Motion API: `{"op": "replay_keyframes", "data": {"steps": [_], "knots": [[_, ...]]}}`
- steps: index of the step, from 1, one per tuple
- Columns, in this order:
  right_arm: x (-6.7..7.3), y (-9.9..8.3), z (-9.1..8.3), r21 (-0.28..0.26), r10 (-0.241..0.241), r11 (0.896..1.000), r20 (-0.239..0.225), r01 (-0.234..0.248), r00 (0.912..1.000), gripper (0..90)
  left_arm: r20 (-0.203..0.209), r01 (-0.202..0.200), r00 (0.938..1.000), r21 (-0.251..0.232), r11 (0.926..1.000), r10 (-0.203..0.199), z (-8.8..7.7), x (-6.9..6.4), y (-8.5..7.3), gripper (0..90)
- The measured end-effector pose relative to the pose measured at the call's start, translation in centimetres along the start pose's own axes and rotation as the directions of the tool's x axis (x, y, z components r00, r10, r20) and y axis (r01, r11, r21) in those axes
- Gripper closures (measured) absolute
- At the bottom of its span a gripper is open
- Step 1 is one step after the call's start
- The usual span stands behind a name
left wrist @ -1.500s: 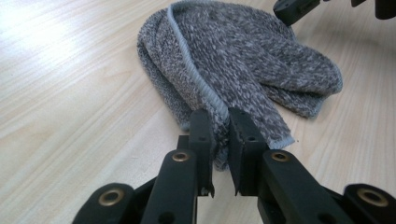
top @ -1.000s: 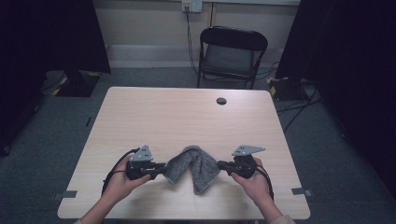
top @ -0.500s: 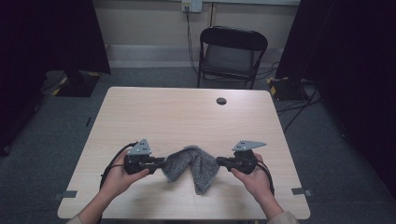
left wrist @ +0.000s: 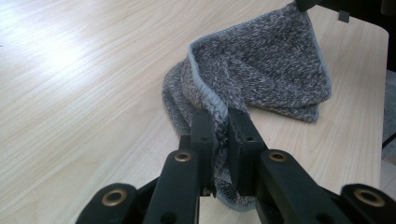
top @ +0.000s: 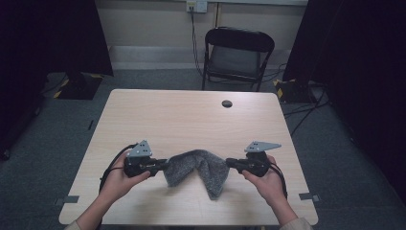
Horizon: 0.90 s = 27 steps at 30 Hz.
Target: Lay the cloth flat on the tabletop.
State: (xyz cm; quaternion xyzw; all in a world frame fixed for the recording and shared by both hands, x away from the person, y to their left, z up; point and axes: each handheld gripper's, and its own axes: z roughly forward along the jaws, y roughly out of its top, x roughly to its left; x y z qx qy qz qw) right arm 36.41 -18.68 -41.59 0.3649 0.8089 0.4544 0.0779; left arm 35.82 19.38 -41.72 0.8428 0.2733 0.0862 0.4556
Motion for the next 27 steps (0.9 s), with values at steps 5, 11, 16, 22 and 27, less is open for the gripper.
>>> {"op": "replay_keyframes", "data": {"steps": [5, 11, 16, 22, 27], "knots": [[-0.2, 0.3, -0.3, -0.008, 0.005, 1.000, 0.000, -0.005, 1.0000, 89.4, -0.006, 0.001, 1.0000, -0.007, 1.0000, -0.001, -0.2, 0.2, 0.4, 82.1], [-0.2, 0.8, 0.0, -0.009, 0.006, 1.000, -0.004, -0.006, 1.0000, 89.4, -0.010, 0.003, 0.9999, -0.007, 1.0000, -0.004, -0.1, 0.6, 0.8, 82.1], [-0.3, 1.4, 0.2, -0.010, 0.005, 1.000, 0.002, -0.005, 1.0000, 89.4, -0.024, 0.011, 0.9997, 0.001, 0.9999, -0.011, 0.0, 1.2, 1.2, 82.1], [-0.5, 1.8, 0.5, -0.005, 0.000, 1.000, 0.008, 0.000, 1.0000, 89.4, -0.040, 0.012, 0.9991, 0.015, 0.9998, -0.012, 0.1, 2.0, 1.7, 82.0], [-0.9, 2.3, 0.5, -0.012, 0.003, 1.000, 0.017, -0.003, 0.9998, 89.4, -0.051, 0.016, 0.9986, 0.006, 0.9999, -0.015, 0.1, 2.4, 2.3, 81.8]]}}
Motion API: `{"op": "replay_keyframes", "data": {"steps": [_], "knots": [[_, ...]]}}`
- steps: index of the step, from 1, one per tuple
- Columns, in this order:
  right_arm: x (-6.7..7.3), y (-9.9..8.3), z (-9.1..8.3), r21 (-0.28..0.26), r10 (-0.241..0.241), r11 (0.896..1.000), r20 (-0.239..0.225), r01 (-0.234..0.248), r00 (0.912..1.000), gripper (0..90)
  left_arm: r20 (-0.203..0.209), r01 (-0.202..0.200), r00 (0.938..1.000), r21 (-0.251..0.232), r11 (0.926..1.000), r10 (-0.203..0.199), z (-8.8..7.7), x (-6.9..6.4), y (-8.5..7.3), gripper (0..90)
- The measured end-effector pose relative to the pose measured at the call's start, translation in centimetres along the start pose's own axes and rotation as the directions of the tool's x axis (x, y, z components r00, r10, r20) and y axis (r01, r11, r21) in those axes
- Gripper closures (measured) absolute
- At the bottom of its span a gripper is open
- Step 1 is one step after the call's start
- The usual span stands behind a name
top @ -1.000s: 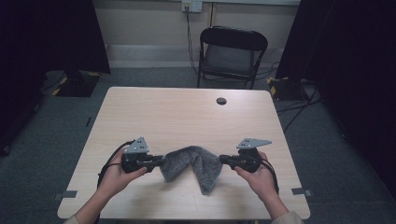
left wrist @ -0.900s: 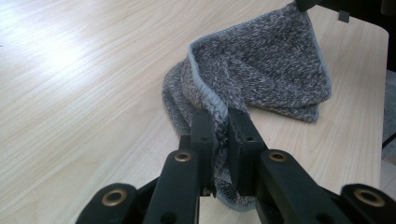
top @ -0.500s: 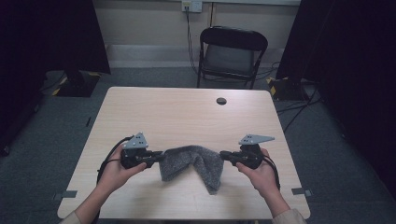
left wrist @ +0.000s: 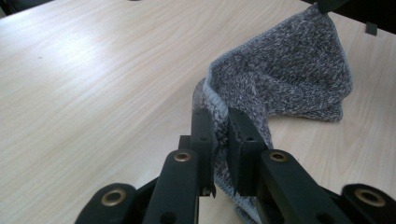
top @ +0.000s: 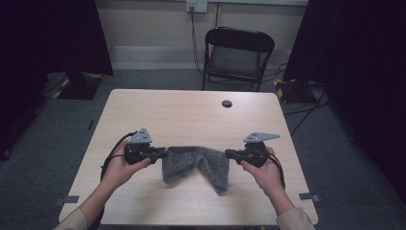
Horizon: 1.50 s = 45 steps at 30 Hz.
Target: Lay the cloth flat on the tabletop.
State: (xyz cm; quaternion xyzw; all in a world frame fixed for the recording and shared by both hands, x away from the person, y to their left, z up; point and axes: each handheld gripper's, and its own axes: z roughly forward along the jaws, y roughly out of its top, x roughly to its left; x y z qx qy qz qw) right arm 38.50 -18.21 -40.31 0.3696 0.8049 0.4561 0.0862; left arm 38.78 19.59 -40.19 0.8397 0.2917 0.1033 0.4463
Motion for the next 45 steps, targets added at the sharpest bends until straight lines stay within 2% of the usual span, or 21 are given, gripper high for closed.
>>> {"op": "replay_keyframes", "data": {"steps": [3, 11, 14, 19, 22, 26, 29, 32, 34, 35, 36, 37, 38, 39, 40, 41, 42, 43, 44, 45], "knots": [[-0.3, 0.3, 0.0, -0.003, 0.004, 1.000, 0.007, -0.004, 1.0000, 89.4, -0.005, 0.002, 1.0000, -0.007, 1.0000, -0.002, 0.0, 0.4, 0.3, 81.8], [-1.0, 0.4, 0.3, 0.002, 0.011, 1.000, 0.015, -0.011, 0.9998, 89.4, -0.016, -0.007, 0.9999, 0.018, 0.9998, 0.007, 0.7, 1.0, 0.4, 82.5], [-1.0, 0.2, 0.7, 0.014, 0.001, 1.000, 0.021, -0.002, 0.9998, 89.4, -0.015, 0.002, 0.9999, 0.021, 0.9998, -0.002, 1.0, 1.2, 0.3, 82.5], [-1.5, 0.3, 1.2, 0.031, -0.002, 1.000, 0.020, 0.002, 0.9998, 89.4, -0.009, 0.022, 0.9997, 0.042, 0.9989, -0.022, 1.8, 2.3, 0.1, 82.2], [-2.0, 0.9, 1.5, 0.045, -0.012, 0.999, 0.020, 0.011, 0.9997, 89.3, -0.005, 0.036, 0.9994, 0.047, 0.9982, -0.035, 2.2, 3.6, 0.6, 81.5], [-3.0, 2.0, 2.0, 0.068, -0.011, 0.998, 0.022, 0.010, 0.9997, 89.2, -0.006, 0.030, 0.9995, 0.070, 0.9971, -0.030, 2.7, 5.2, 1.7, 81.2], [-4.2, 3.2, 2.6, 0.083, 0.003, 0.997, 0.018, -0.004, 0.9998, 89.1, -0.002, 0.033, 0.9995, 0.096, 0.9949, -0.033, 3.3, 6.7, 2.6, 80.4], [-5.4, 4.4, 3.1, 0.097, 0.015, 0.995, 0.024, -0.017, 0.9996, 89.1, 0.004, 0.046, 0.9989, 0.099, 0.9941, -0.046, 3.7, 8.1, 3.3, 80.0], [-6.5, 5.4, 3.7, 0.108, 0.020, 0.994, 0.028, -0.023, 0.9994, 89.1, -0.010, 0.049, 0.9988, 0.101, 0.9937, -0.048, 4.4, 9.2, 3.9, 79.4], [-7.1, 5.9, 4.2, 0.115, 0.017, 0.993, 0.042, -0.022, 0.9990, 89.2, -0.030, 0.066, 0.9975, 0.086, 0.9941, -0.063, 4.9, 10.2, 4.3, 78.8], [-8.2, 6.8, 4.7, 0.107, 0.013, 0.994, 0.092, -0.023, 0.9956, 89.2, -0.059, 0.081, 0.9953, 0.061, 0.9949, -0.077, 5.1, 10.8, 4.6, 76.9], [-8.9, 7.3, 4.8, 0.069, 0.015, 0.997, 0.148, -0.025, 0.9888, 89.0, -0.115, 0.111, 0.9874, 0.013, 0.9937, -0.109, 5.4, 11.7, 4.9, 73.2], [-9.8, 8.1, 4.8, -0.006, 0.049, 0.999, 0.227, -0.049, 0.9728, 87.3, -0.169, 0.150, 0.9727, -0.064, 0.9867, -0.159, 5.5, 12.6, 5.2, 64.5], [-10.7, 8.6, 4.7, -0.087, 0.106, 0.993, 0.299, -0.084, 0.9483, 83.5, -0.201, 0.195, 0.9550, -0.128, 0.9724, -0.218, 5.6, 13.3, 5.3, 53.5], [-11.2, 9.1, 4.6, -0.139, 0.130, 0.986, 0.347, -0.086, 0.9289, 79.8, -0.230, 0.212, 0.9429, -0.145, 0.9665, -0.241, 5.7, 13.6, 5.4, 46.7], [-11.4, 9.4, 4.7, -0.160, 0.112, 0.985, 0.364, -0.057, 0.9244, 72.1, -0.236, 0.220, 0.9401, -0.133, 0.9665, -0.246, 5.9, 13.8, 5.3, 40.8], [-11.3, 9.4, 4.9, -0.183, 0.094, 0.983, 0.359, -0.028, 0.9285, 64.1, -0.220, 0.236, 0.9416, -0.108, 0.9657, -0.255, 6.2, 13.6, 5.1, 37.0], [-11.2, 9.2, 5.2, -0.201, 0.083, 0.980, 0.345, -0.013, 0.9347, 58.4, -0.192, 0.248, 0.9467, -0.080, 0.9656, -0.259, 6.6, 13.3, 4.7, 36.1], [-10.9, 8.8, 5.5, -0.179, 0.069, 0.984, 0.322, -0.011, 0.9444, 58.2, -0.162, 0.239, 0.9560, -0.053, 0.9696, -0.244, 7.0, 12.8, 4.2, 35.4], [-10.6, 8.2, 5.8, -0.139, 0.046, 0.990, 0.309, -0.003, 0.9499, 56.4, -0.141, 0.231, 0.9621, -0.034, 0.9724, -0.233, 7.4, 12.1, 3.6, 34.5]]}}
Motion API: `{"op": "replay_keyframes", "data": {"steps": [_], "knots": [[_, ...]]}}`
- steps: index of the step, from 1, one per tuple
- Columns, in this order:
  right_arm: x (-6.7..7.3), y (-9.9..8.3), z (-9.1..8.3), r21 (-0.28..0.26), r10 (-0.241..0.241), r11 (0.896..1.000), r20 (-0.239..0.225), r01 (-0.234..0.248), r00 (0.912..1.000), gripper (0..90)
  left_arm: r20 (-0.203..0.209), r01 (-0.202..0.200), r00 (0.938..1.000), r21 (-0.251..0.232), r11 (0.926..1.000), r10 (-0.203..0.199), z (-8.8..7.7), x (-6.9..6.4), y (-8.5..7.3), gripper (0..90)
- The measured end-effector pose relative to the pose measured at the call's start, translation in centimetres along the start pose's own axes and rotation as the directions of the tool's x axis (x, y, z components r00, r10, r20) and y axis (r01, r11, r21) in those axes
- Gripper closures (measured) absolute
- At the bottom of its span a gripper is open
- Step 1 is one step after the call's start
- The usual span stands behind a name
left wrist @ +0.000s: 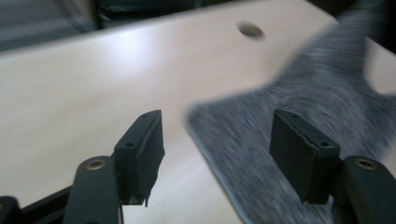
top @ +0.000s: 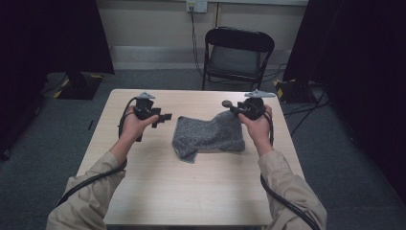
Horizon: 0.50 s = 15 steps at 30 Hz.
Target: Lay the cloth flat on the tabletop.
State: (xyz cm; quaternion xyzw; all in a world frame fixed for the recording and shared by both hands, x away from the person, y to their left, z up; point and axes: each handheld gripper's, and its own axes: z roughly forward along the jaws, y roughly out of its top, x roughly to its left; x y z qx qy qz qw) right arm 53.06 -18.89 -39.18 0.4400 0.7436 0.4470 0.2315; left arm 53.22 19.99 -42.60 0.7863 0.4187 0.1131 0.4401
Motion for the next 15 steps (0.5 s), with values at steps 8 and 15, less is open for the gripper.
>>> {"op": "replay_keyframes", "data": {"steps": [8, 15], "knots": [[1.8, -6.3, -1.6, 0.086, -0.052, 0.995, -0.035, 0.055, 0.9980, 49.9, 0.126, -0.077, 0.9898, 0.084, 0.9935, 0.066, 1.2, -4.6, -6.4, 32.1], [2.8, -10.9, -5.2, 0.095, -0.028, 0.995, -0.030, 0.031, 0.9991, 51.5, 0.178, -0.121, 0.9786, 0.092, 0.9883, 0.103, 0.4, -7.8, -9.6, 39.3]]}}
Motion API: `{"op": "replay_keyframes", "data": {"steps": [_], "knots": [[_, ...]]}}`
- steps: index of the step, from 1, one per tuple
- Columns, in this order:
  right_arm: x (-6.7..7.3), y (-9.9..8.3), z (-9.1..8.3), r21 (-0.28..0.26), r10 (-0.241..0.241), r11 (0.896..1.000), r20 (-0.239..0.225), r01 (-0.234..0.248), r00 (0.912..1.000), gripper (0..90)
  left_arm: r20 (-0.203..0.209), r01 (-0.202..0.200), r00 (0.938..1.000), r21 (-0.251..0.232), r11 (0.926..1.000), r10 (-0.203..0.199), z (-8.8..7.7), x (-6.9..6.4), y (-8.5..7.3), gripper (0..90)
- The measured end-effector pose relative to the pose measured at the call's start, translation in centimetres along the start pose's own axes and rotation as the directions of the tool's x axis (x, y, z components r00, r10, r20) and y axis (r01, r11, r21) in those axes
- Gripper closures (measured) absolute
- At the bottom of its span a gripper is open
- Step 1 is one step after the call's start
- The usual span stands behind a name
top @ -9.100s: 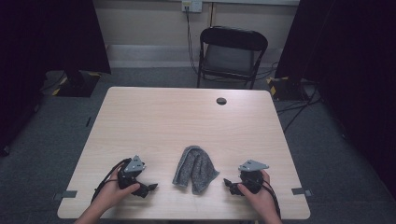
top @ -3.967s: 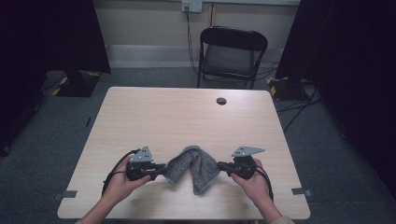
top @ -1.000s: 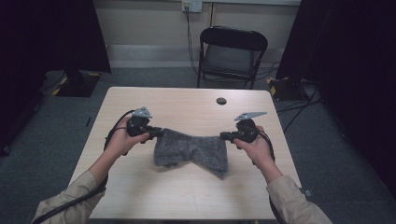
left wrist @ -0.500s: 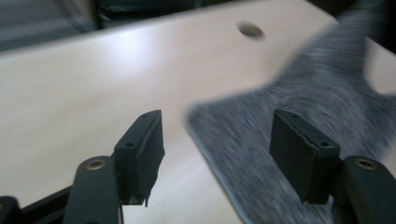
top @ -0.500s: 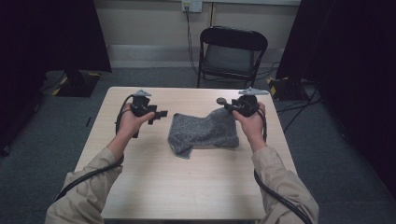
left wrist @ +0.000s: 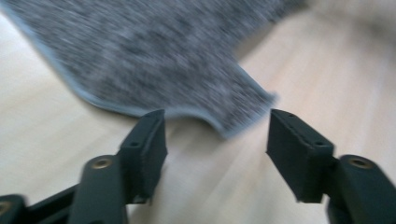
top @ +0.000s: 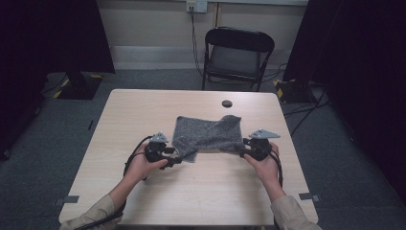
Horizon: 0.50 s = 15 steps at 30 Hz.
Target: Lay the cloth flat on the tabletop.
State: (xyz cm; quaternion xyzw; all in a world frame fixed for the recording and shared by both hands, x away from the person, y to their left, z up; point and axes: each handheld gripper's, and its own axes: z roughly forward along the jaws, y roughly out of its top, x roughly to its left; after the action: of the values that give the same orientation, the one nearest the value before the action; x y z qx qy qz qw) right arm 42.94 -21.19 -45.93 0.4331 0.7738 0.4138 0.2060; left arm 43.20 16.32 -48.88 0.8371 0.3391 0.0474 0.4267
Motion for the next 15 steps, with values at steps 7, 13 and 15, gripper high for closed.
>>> {"op": "replay_keyframes", "data": {"steps": [7, 13, 15], "knots": [[0.1, -3.0, 0.1, 0.077, 0.017, 0.997, 0.026, -0.019, 0.9995, 54.6, -0.025, 0.007, 0.9997, -0.009, 0.9999, -0.007, 1.3, -0.9, -0.3, 44.9], [-0.5, -3.6, 1.6, 0.091, 0.004, 0.996, 0.074, -0.011, 0.9973, 57.6, -0.113, -0.038, 0.9930, -0.016, 0.9991, 0.036, 2.6, -1.0, 0.6, 50.3], [-0.8, -3.5, 1.8, 0.081, 0.019, 0.996, 0.080, -0.025, 0.9966, 57.6, -0.120, -0.039, 0.9921, -0.026, 0.9989, 0.036, 2.9, -1.0, 0.9, 53.3]]}}
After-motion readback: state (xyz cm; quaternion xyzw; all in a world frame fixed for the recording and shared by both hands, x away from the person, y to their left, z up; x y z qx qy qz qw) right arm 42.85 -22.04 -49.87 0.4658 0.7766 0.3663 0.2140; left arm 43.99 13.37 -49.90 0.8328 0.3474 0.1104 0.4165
